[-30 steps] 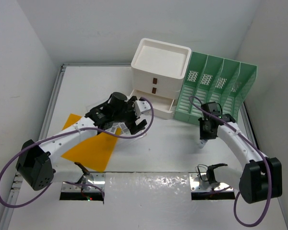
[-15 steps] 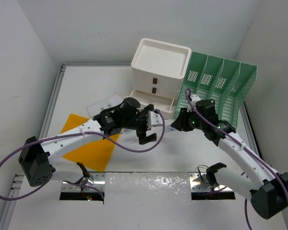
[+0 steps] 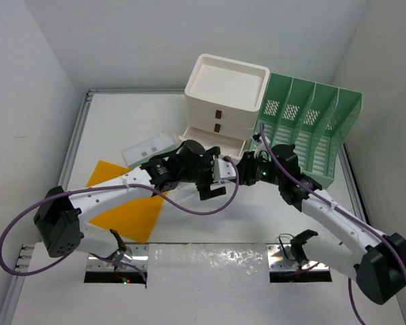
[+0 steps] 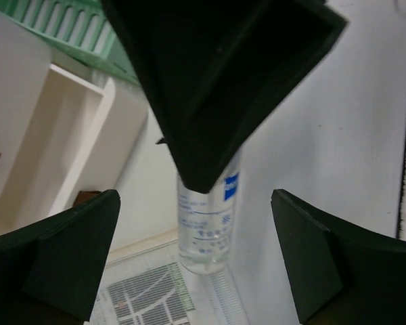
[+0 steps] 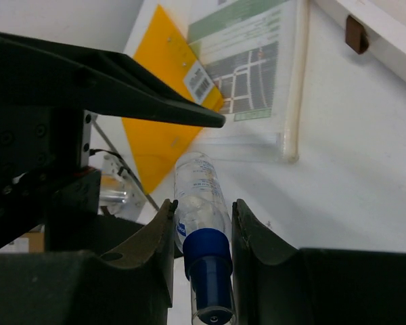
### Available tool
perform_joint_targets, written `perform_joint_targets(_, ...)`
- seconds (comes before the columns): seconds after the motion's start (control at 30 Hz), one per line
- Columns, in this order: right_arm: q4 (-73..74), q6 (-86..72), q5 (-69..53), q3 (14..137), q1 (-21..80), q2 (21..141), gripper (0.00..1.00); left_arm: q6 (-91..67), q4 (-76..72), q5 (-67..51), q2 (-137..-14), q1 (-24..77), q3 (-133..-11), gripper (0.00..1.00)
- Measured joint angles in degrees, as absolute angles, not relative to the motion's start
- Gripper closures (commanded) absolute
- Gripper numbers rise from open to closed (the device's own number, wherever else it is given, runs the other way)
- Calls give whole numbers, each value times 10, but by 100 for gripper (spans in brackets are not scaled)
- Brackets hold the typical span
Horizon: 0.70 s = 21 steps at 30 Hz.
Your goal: Organize the desk
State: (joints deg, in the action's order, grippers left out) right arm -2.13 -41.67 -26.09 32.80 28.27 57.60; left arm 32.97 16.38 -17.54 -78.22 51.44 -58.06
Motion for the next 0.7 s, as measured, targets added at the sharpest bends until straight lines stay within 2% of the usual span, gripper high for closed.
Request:
perform_joint_targets(0.13, -54, -434, -282, 320, 283, 573, 100, 333, 143, -149, -783, 514, -580, 34)
perform_joint_targets(0.17, -67, -441, -288, 316, 283, 573, 100, 335, 140, -145, -783, 514, -580, 43)
perform_joint_targets(0.2, -83, -447, -292, 311, 283, 574, 100, 336, 137, -142, -783, 514, -580, 62)
perform_joint_targets(0.27, -112, -457, -291, 305, 281, 580, 100, 339, 143, -140, -787, 515, -580, 79)
perform_joint_targets(0.3, -116, -457, -291, 305, 279, 583, 100, 343, 144, -137, -790, 518, -580, 94)
perform_joint_targets(0.33, -121, -458, -292, 302, 279, 585, 100, 347, 144, -136, -791, 518, -580, 100)
perform_joint_targets(0.37, -122, -458, -291, 302, 279, 587, 76, 351, 145, -134, -793, 518, -580, 100)
perform_joint_targets(0.43, -119, -455, -288, 301, 279, 587, 42, 359, 144, -129, -797, 518, -580, 100)
perform_joint_targets(0.47, -117, -451, -287, 301, 279, 587, 20, 364, 143, -124, -801, 518, -581, 100)
perform_joint_targets(0.57, -49, -417, -247, 324, 280, 576, 1, 399, 145, -79, -819, 512, -582, 100)
perform_joint_targets(0.7, 87, -365, -131, 367, 274, 533, 1, 455, 144, -39, -863, 461, -624, 100)
